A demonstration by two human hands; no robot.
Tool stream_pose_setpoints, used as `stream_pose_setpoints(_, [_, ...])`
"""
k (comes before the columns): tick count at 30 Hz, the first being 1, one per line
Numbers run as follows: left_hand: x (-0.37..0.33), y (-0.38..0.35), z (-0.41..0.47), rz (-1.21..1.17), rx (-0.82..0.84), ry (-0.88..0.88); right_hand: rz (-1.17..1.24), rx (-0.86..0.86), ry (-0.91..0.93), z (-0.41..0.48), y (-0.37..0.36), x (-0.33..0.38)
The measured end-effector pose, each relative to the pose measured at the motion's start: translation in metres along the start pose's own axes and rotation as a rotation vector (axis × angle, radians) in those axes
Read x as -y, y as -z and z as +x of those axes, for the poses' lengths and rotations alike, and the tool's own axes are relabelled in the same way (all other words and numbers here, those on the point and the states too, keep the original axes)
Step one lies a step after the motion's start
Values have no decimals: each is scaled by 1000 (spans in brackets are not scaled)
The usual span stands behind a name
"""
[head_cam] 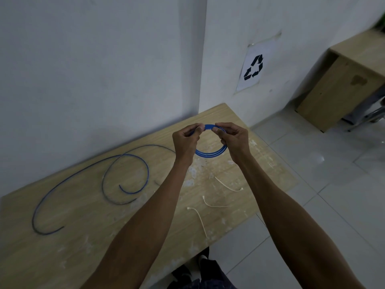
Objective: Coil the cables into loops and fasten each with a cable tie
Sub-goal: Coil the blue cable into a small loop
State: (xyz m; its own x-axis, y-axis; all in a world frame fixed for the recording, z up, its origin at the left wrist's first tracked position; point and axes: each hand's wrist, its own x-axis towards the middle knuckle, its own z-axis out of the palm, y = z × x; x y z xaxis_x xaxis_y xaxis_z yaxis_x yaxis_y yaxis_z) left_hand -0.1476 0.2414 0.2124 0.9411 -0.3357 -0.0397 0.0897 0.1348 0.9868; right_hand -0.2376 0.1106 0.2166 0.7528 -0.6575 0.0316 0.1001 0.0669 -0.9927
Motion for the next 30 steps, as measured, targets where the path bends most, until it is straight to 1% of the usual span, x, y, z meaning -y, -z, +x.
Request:
stream_pose_setpoints(4, [0, -3, 1, 13, 3, 4, -4, -12, -2, 0, 2, 0])
stream_pose_setpoints(9, [3, -2, -2, 23, 26, 12, 14, 5, -86, -4, 9, -6])
stream_pose_setpoints(13, [16, -5, -7, 49, 36, 34, -6, 7, -104, -12, 19, -16])
stream_pose_setpoints(18, [31, -14, -18, 42, 40, 81, -35, -43, -122, -18, 33, -25])
stream_pose_setpoints(21, [42, -20, -23, 42, 26, 108, -51, -28, -135, -21, 42, -34])
stream_pose_setpoints(24, [53, -26, -24, 51, 6, 146, -58, -12, -229, -24, 54, -50])
stream_pose_setpoints(26, [59, -28, -24, 42, -16, 180, -56, -78, -342, -29, 65, -70])
stream_pose_setpoints(27, [63, -30, -24, 36, -26, 201, -97, -120, -365, -32, 73, -84])
stream_pose_setpoints(28, [68, -31, -23, 34, -30, 222, -225, -156, -358, -35, 82, -100])
stream_pose_setpoints(29, [73, -33, -22, 36, -33, 240, -411, -158, -341, -40, 92, -118])
stream_pose_setpoints(30, [77, -34, -22, 41, -35, 255, -597, -114, -344, -45, 101, -134])
